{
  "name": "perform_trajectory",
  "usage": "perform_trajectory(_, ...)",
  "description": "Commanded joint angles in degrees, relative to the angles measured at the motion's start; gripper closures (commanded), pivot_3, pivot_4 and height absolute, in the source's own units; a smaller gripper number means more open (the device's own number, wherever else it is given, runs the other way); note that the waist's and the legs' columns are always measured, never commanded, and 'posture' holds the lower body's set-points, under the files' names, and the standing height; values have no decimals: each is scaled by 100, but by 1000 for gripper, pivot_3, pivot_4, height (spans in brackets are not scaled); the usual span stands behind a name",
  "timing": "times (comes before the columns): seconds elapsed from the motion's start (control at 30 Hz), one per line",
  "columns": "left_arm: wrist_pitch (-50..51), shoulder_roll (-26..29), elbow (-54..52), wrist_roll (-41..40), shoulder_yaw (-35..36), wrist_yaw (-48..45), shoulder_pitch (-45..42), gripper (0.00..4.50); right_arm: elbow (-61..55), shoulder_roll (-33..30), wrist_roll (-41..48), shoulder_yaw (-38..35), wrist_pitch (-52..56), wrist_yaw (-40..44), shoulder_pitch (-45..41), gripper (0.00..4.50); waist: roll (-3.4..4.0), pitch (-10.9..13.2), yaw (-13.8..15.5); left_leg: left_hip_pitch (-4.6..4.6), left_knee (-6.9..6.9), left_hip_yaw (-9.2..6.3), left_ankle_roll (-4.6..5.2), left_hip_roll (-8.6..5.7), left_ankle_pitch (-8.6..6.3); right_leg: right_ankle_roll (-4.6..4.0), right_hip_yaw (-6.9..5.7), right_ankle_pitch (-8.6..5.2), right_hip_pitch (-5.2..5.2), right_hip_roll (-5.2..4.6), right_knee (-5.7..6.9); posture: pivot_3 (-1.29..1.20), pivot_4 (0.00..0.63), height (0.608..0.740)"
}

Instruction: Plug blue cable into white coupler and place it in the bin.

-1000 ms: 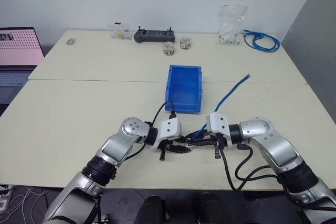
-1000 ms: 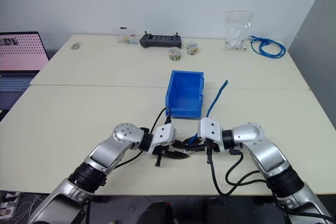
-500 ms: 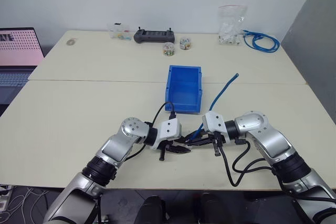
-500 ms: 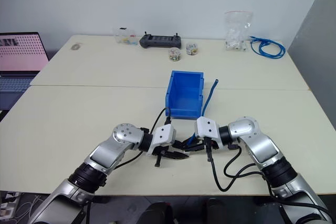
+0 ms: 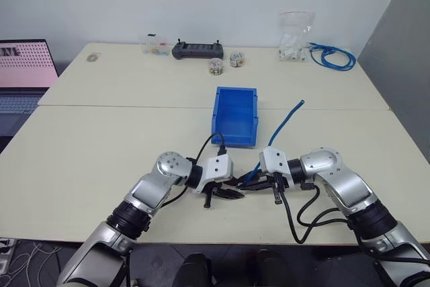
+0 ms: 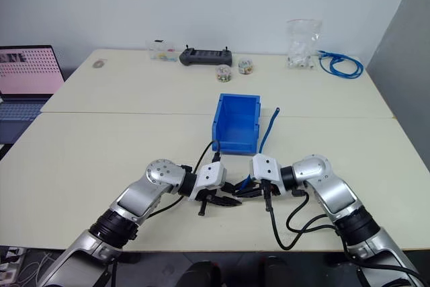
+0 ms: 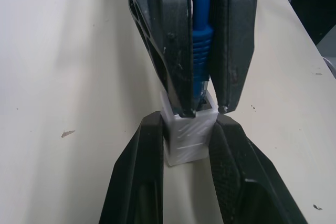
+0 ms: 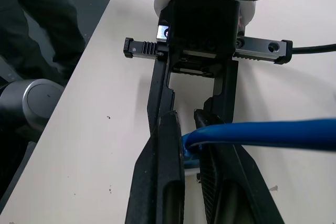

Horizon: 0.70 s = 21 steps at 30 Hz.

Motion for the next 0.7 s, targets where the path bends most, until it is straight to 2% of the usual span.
perform_trajectory(0.03, -149, -99, 58, 169, -91, 135, 116, 3628, 218, 22, -255, 357, 210, 17, 275, 4392, 3, -5, -3, 5, 0, -1, 2, 0, -2, 0, -1, -2, 6, 0, -1, 0, 150, 740)
perform_trajectory(0.1, -142, -136, 109, 155, -44, 198, 137, 3628, 83, 47, -122, 163, 279, -92, 241, 4392, 6, -9, 0, 5, 0, -1, 2, 0, -2, 0, 0, -2, 6, 0, -2, 0, 150, 740)
perform_trajectory(0.17, -138, -157, 129, 149, 54, 333, 162, 2928, -58, 78, 18, -82, 363, -248, 186, 4392, 7, -9, 1, 5, 0, -2, 2, 0, -2, 1, -1, -2, 8, -1, -3, 0, 150, 740)
perform_trajectory(0.2, -73, -132, 74, 92, 126, 339, 197, 2882, -174, 92, 109, -234, 442, -345, 174, 4392, 7, -8, 1, 5, 0, -2, 1, -1, -2, 1, 0, -2, 8, -2, -3, 0, 150, 740)
perform_trajectory(0.43, 309, 484, -1057, -391, 969, 445, 769, 1389, -1128, 11, 556, -1064, 956, -981, 330, 4392, 11, 8, -27, -38, 4, 0, 0, 3, -2, -1, 6, -2, -47, -2, 19, 0, 150, 740)
perform_trajectory(0.5, 622, 678, -1513, -575, 1364, 641, 936, 1056, -1430, -25, 734, -1379, 1172, -1189, 371, 4392, 16, 13, -24, -73, 12, -4, -1, 4, -1, -7, 3, 2, -81, -2, 29, 0, 150, 740)
perform_trajectory(0.6, 1492, 837, -2498, -965, 2262, 1291, 1071, 503, -1831, 128, 1524, -2352, 1931, -1860, 106, 4393, 16, 35, -15, -82, 13, -8, -1, 3, -1, -12, -1, 5, -84, -4, 26, 0, 150, 740)
perform_trajectory(0.67, 1851, 803, -2808, -1059, 2492, 1642, 998, 57, -1738, 295, 1873, -2661, 2239, -2156, -215, 4393, 9, 77, -12, -89, 20, -12, -1, 3, -1, -8, -2, 4, -86, -7, 28, 0, 150, 740)
perform_trajectory(0.7, 2016, 739, -2885, -1053, 2554, 1868, 886, 0, -1555, 407, 1922, -2731, 2318, -2324, -446, 4393, 10, 79, -11, -89, 20, -11, -1, 2, -1, -7, -2, 4, -86, -7, 26, 0, 150, 740)
